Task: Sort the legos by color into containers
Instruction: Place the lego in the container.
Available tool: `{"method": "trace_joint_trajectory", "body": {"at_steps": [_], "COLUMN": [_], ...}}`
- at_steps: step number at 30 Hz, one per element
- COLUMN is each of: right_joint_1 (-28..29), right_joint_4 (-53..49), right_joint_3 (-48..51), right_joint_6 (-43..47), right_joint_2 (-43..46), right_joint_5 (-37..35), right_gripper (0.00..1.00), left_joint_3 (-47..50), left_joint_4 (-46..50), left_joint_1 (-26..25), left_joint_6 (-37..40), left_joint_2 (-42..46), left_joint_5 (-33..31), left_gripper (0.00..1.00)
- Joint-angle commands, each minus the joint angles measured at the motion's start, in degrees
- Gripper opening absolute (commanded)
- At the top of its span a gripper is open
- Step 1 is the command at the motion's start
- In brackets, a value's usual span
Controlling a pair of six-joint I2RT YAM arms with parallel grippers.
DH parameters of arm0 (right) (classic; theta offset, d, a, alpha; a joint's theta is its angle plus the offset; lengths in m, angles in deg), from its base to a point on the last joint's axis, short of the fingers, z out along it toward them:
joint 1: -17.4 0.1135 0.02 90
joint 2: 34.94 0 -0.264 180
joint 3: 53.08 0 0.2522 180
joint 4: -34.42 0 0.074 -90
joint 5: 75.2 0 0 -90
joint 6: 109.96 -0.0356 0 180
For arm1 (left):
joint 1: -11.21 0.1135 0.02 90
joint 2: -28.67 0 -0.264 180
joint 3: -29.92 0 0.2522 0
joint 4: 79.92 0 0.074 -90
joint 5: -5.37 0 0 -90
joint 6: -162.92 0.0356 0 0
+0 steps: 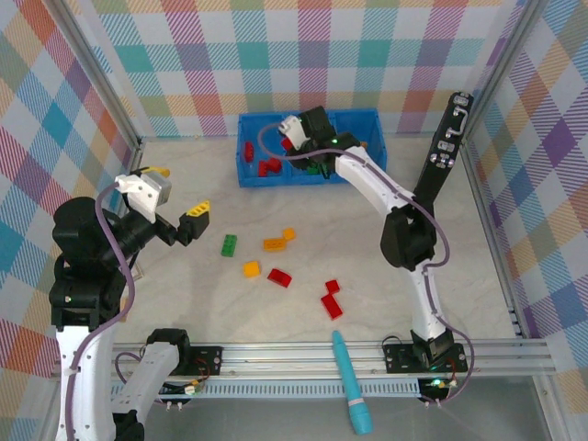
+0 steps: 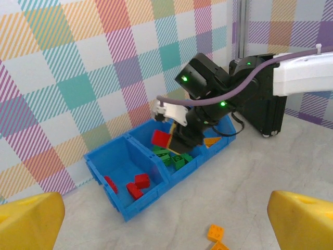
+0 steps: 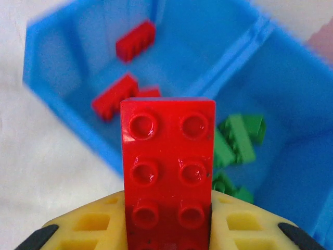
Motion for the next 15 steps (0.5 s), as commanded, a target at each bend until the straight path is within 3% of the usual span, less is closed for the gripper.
{"method": "trace_joint_trajectory", "body": {"at_steps": [1, 5, 15], "right_joint_1": [0.46, 0.80, 1.50], "right_joint_4": [2.86, 4.80, 11.09], "right_joint_3": [-7.36, -15.02, -16.32], "right_joint_6": [-2.41, -1.39, 1.59], "right_joint_2": [-6.08, -11.50, -17.15], "right_joint_5": [2.14, 3.70, 7.22], "right_gripper": [0.31, 0.31, 0.32], "left_joint_3": [-0.12, -0.12, -0.28], "left_joint_4": [-0.36, -0.36, -0.36], "left_joint_1": [1.06, 1.05, 1.06], "left_joint_6": [0.80, 0.84, 0.70], "left_joint_2": [-0.10, -0.74, -2.12], "left_joint_5": [-0.34, -0.52, -0.89], "left_gripper": [1.00, 1.00, 1.00]}}
